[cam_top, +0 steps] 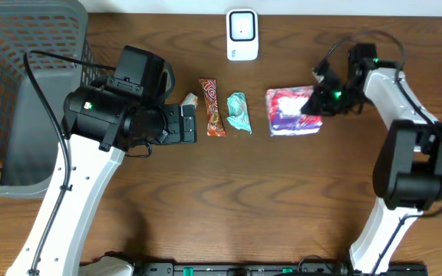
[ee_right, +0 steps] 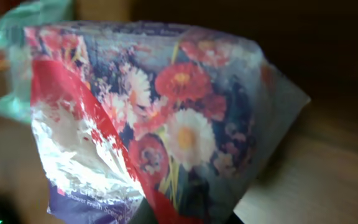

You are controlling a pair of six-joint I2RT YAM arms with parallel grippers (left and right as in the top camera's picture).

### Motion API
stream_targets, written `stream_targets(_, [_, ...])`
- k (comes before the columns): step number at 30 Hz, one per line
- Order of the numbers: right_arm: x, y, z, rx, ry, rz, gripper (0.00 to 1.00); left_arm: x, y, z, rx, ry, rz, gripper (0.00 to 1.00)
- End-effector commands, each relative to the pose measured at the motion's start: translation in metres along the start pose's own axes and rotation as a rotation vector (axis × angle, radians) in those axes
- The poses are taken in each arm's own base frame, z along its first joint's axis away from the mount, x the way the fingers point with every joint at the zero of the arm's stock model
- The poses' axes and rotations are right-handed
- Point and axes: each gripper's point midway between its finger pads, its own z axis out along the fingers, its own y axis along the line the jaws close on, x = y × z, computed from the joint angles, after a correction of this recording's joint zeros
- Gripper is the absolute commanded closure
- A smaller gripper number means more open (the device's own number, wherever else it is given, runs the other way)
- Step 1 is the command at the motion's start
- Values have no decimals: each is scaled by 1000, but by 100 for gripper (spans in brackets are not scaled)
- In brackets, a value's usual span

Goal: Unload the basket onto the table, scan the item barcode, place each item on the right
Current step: 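Grasp the purple-pink diaper pack with the right gripper and lift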

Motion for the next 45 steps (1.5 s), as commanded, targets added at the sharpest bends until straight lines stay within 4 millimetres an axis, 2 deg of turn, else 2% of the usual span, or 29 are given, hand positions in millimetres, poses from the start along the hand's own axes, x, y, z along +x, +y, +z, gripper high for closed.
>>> stream_targets(1, [-25, -25, -79, 453, -172, 99, 99, 0, 0, -2, 5, -2, 3, 2])
stream_targets(3, [-22, -36, -112, 687, -240, 170, 98, 0, 0, -2, 5, -2, 3, 2])
stream_targets(5, [-17, -41, -135, 869, -283, 205, 99, 0, 0, -2, 5, -2, 3, 2])
stream_targets(7, [-13, -44, -150, 1031, -316, 221, 99, 0, 0, -2, 5, -2, 3, 2])
stream_targets(9, [-9, -46, -151, 1143, -325, 215, 99, 0, 0, -2, 5, -2, 3, 2])
stream_targets(14, [-1, -40, -112, 1190, -264, 144, 99, 0, 0, -2, 5, -2, 3, 2])
stream_targets(18, [2, -23, -74, 1183, -217, 52, 89, 0, 0, -2, 5, -2, 3, 2])
stream_targets(20, [4, -5, -54, 1140, -196, 4, 82, 0, 0, -2, 5, -2, 3, 2])
stream_targets(23, [9, 38, -15, 980, -150, -113, 71, 0, 0, -2, 5, -2, 3, 2])
stream_targets(25, [11, 62, 0, 918, -142, -177, 65, 0, 0, -2, 5, -2, 3, 2])
stream_targets(28, [10, 93, 6, 884, -173, -230, 5, 0, 0, -2, 5, -2, 3, 2])
stream_targets(29, [8, 103, 5, 870, -182, -244, 1, 0, 0, -2, 5, -2, 3, 2])
stream_targets(33, [-6, 135, -14, 786, -207, -247, 1, 0, 0, -2, 5, -2, 3, 2])
stream_targets(37, [-23, 146, -42, 661, -200, -226, 1, 0, 0, -2, 5, -2, 3, 2])
stream_targets(40, [-32, 138, -56, 532, -157, -226, 1, 0, 0, -2, 5, -2, 3, 2])
stream_targets(45, [-26, 98, -59, 288, -46, -193, 1, 0, 0, -2, 5, -2, 3, 2])
